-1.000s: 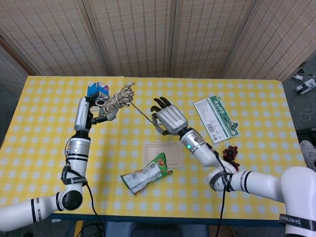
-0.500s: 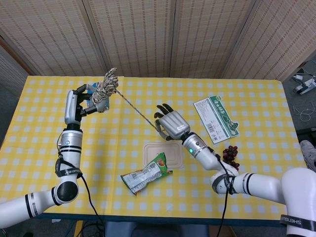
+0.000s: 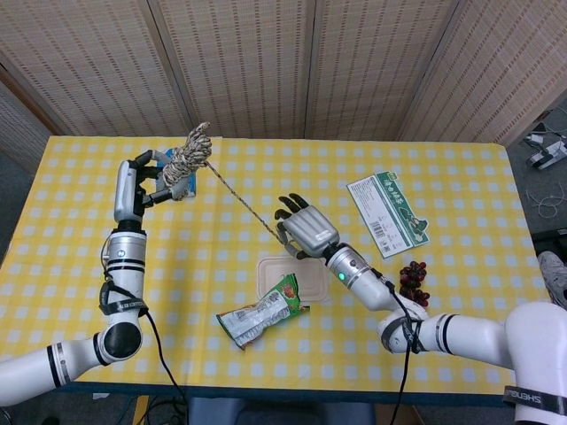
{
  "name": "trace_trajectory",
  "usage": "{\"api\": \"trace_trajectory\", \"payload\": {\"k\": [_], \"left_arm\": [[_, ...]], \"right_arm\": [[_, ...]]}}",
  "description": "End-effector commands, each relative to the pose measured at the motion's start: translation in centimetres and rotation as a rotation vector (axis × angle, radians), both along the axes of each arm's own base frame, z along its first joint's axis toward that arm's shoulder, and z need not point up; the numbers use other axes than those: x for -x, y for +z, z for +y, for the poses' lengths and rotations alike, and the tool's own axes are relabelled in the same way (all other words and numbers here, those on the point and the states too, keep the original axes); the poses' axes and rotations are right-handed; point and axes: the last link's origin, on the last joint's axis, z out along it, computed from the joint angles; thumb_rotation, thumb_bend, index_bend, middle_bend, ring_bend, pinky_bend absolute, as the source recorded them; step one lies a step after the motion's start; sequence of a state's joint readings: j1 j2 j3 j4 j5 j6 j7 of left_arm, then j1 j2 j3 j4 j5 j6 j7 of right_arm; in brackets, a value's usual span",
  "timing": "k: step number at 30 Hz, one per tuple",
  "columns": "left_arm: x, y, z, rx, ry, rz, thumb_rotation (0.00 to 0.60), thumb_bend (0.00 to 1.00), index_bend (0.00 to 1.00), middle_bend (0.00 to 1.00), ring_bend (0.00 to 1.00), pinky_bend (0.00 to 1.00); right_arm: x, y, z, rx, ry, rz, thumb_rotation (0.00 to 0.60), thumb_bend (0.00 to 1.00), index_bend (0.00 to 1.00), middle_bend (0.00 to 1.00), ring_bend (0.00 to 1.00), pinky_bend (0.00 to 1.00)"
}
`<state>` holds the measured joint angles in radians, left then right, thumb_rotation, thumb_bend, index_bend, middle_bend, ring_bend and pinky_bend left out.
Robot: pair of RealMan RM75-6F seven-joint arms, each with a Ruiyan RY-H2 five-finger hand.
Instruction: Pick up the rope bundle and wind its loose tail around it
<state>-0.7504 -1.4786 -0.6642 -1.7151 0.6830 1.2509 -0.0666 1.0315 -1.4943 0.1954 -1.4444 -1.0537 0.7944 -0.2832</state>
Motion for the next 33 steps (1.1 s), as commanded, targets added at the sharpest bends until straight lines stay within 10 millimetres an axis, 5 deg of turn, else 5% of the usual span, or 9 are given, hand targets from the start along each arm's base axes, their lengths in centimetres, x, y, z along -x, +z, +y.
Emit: {"api": "trace_trajectory", "payload": {"k": [1, 10, 18, 27, 33], "left_arm": [[0.4, -0.5, 0.0, -0.013, -0.007, 0.063, 0.600, 0.27, 0.78, 0.90, 0.70, 0.50], [0.8, -2.0, -0.5, -0.051, -0.064, 0.202, 0.600, 0.27, 0.78, 0.90, 0.70, 0.50], [1.4, -2.8, -0.9, -0.075, -0.107, 0.326, 0.600, 0.27, 0.78, 0.91, 0.69, 0.50], [2.3, -3.5, -1.1, -0.083, -0.140, 0.446, 0.600, 0.27, 0.78, 0.91, 0.69, 0.50], [2.7, -3.5, -1.1, -0.074, -0.130, 0.467, 0.600, 0.27, 0.78, 0.90, 0.69, 0.50]], "right_arm": [[0.1, 0.6, 0.1, 0.008, -0.006, -0.010, 0.600, 0.59, 0.49, 0.22, 0.03, 0.00], [0.7, 1.9, 0.8, 0.021, -0.009, 0.015, 0.600, 0.44, 0.27, 0.18, 0.03, 0.00], [1.6, 5.8, 1.0, 0.102, -0.049, -0.024, 0.600, 0.31, 0.02, 0.12, 0.01, 0.00], [4.2, 11.3, 1.8, 0.209, -0.102, -0.062, 0.600, 0.31, 0.00, 0.10, 0.01, 0.00], [7.3, 13.8, 4.3, 0.254, -0.151, -0.052, 0.600, 0.32, 0.00, 0.10, 0.01, 0.00]]}}
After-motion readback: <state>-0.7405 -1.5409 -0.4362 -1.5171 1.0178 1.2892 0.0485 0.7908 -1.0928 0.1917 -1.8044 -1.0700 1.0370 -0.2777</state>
